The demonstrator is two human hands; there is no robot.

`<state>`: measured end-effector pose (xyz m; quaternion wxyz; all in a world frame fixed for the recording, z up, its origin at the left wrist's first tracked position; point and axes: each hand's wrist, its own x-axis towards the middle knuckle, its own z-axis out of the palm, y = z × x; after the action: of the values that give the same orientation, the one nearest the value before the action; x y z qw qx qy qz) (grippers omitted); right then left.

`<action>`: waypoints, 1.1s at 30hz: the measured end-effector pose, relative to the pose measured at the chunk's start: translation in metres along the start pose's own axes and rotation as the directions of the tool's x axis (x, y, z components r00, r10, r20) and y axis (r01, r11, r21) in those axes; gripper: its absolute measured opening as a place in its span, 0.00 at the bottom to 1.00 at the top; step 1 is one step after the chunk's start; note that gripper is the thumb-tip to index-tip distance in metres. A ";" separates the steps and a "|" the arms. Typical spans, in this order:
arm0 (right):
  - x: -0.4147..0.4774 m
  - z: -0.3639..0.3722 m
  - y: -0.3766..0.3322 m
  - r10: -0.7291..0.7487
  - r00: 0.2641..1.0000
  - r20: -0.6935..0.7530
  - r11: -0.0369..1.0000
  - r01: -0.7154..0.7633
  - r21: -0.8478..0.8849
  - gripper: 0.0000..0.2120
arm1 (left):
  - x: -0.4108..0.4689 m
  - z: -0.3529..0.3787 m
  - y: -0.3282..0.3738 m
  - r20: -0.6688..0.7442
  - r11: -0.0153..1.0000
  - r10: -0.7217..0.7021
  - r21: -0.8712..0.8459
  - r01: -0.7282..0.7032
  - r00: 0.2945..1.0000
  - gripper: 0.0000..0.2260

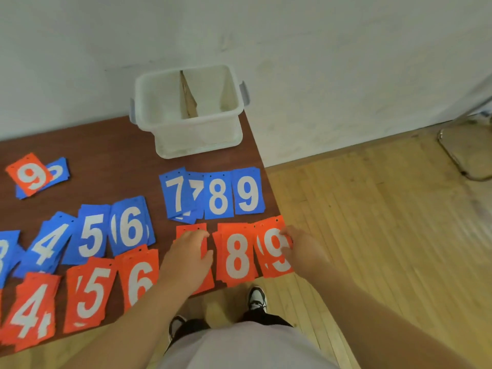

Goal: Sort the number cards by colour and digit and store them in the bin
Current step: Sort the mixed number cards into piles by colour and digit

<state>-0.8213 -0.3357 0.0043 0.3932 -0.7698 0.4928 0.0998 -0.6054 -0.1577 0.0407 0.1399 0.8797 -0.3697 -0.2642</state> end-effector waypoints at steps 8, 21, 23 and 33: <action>-0.001 0.010 -0.026 -0.018 0.993 -0.117 0.974 -0.009 -0.224 0.24 | -0.010 -0.020 -0.040 -0.083 0.991 -0.132 -0.020 0.130 0.988 0.18; 0.046 0.102 -0.245 -0.334 0.942 0.037 0.925 0.335 -0.181 0.21 | -0.007 -0.114 -0.205 -0.213 0.950 -0.311 -0.093 0.297 0.926 0.24; 0.053 0.131 -0.283 -0.334 0.939 0.085 0.924 0.343 -0.167 0.19 | -0.003 -0.135 -0.245 -0.206 0.943 -0.332 -0.090 0.320 0.921 0.25; 0.117 0.239 -0.454 -0.333 0.925 0.185 0.904 0.368 -0.215 0.18 | 0.056 -0.199 -0.398 -0.145 0.916 -0.400 -0.080 0.392 0.905 0.28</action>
<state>-0.3273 -0.1535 0.0108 0.3409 -0.8794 0.3003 0.1426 -0.2298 0.0852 0.0080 0.1337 0.9509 -0.1644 -0.2256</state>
